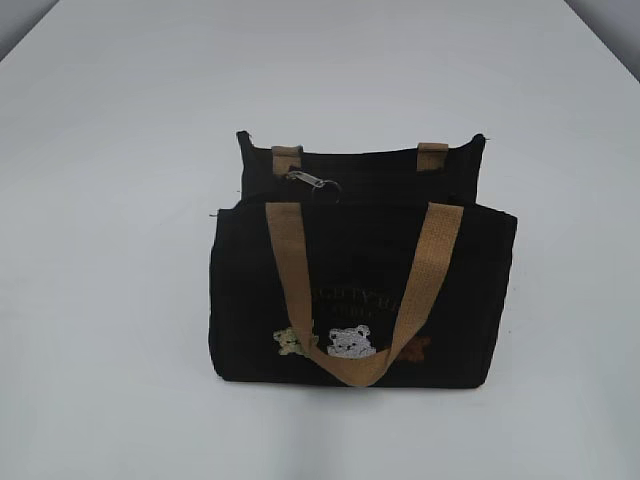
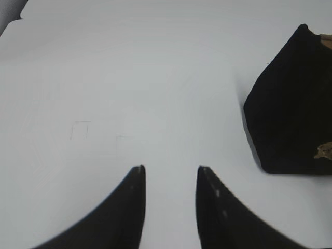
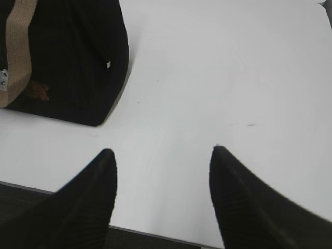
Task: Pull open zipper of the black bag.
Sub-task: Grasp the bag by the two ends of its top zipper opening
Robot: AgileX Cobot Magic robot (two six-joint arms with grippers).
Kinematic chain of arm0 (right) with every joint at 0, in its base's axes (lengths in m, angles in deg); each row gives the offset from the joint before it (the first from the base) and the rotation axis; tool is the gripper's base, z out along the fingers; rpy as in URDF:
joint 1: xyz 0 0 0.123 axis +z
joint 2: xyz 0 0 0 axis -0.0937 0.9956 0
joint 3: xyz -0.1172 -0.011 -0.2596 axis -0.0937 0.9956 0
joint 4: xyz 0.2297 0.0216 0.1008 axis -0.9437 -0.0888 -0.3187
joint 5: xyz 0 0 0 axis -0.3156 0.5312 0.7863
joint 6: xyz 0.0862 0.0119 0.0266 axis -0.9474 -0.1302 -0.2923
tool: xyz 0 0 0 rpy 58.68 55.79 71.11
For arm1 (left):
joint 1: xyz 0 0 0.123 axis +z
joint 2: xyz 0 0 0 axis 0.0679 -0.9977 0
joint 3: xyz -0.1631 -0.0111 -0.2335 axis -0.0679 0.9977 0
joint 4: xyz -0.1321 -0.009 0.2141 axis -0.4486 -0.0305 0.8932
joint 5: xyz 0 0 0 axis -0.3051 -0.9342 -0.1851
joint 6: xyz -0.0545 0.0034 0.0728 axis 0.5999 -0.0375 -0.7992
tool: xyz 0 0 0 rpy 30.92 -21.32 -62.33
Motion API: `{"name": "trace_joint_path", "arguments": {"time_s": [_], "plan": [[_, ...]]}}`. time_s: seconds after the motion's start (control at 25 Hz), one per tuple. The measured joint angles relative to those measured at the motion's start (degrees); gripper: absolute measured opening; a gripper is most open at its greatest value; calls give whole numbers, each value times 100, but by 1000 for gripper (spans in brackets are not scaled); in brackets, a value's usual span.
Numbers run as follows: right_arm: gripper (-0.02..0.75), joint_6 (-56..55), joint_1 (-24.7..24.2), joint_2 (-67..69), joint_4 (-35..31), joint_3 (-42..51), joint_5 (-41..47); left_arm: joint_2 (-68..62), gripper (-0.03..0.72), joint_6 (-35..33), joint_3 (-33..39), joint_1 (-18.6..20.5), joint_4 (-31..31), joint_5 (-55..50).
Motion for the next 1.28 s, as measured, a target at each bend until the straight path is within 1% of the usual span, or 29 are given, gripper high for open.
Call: {"name": "trace_joint_path", "arguments": {"time_s": [0.36,0.48,0.6,0.72,0.8,0.88,1.0,1.08,1.16,1.24,1.28], "plan": [[445,0,0,0,0,0,0,0,251,0,0,0,-24,0],[445,0,0,0,0,0,0,-107,251,0,-26,0,-214,56],[445,0,0,0,0,-7,-13,-543,251,0,-191,0,-809,442],[445,0,0,189,-5,-111,-205,-1423,251,-5,-474,0,-1568,807],[445,0,28,530,-5,-206,-520,-2102,251,-113,-670,0,-2058,885],[445,77,122,937,-11,-301,-875,-2886,253,-401,-908,0,-2716,890],[445,349,372,1684,-11,-431,-1580,-3994,253,-808,-1293,0,-3566,808],[445,482,581,2306,-11,-575,-2012,-4784,253,-1016,-1554,-1,-3921,683],[445,538,796,2946,-15,-792,-2237,-5494,253,-1089,-1784,-15,-4064,631],[445,611,980,3672,-15,-1039,-2324,-6137,253,-1173,-2021,-156,-4127,648],[445,681,1083,3974,-22,-1197,-2352,-6399,253,-1211,-2117,-285,-4152,709]]}}
